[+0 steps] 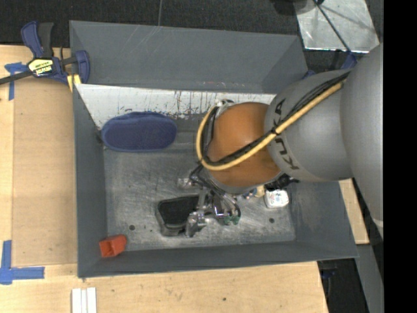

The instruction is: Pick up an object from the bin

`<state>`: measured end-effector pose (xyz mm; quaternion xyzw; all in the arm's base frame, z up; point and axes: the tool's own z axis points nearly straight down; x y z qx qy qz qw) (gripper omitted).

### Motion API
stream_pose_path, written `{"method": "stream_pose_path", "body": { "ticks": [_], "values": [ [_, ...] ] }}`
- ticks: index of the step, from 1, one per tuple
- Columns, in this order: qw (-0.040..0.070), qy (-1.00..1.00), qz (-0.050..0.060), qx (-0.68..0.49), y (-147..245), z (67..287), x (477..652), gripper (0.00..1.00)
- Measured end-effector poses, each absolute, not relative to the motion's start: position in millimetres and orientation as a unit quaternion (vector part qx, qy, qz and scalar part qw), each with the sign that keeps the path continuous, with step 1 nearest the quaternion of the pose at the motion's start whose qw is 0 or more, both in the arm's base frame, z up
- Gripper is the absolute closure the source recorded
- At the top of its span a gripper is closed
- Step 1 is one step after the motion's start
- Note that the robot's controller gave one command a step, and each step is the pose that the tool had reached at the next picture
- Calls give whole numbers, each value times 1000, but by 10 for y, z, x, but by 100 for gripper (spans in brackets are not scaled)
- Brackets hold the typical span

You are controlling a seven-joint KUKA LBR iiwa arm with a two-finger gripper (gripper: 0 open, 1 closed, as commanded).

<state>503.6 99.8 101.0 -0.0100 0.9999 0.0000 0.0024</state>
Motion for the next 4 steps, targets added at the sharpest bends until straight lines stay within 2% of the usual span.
{"method": "stream_pose_path", "body": {
  "ticks": [1,2,3,4],
  "values": [
    [-1,1000,0,25,888,1096,5108,0],
    [-4,999,-3,40,935,934,5142,0],
    [-6,1000,-3,25,938,900,5147,0],
    [-18,1000,-4,25,932,893,5105,100]
  ]
}}
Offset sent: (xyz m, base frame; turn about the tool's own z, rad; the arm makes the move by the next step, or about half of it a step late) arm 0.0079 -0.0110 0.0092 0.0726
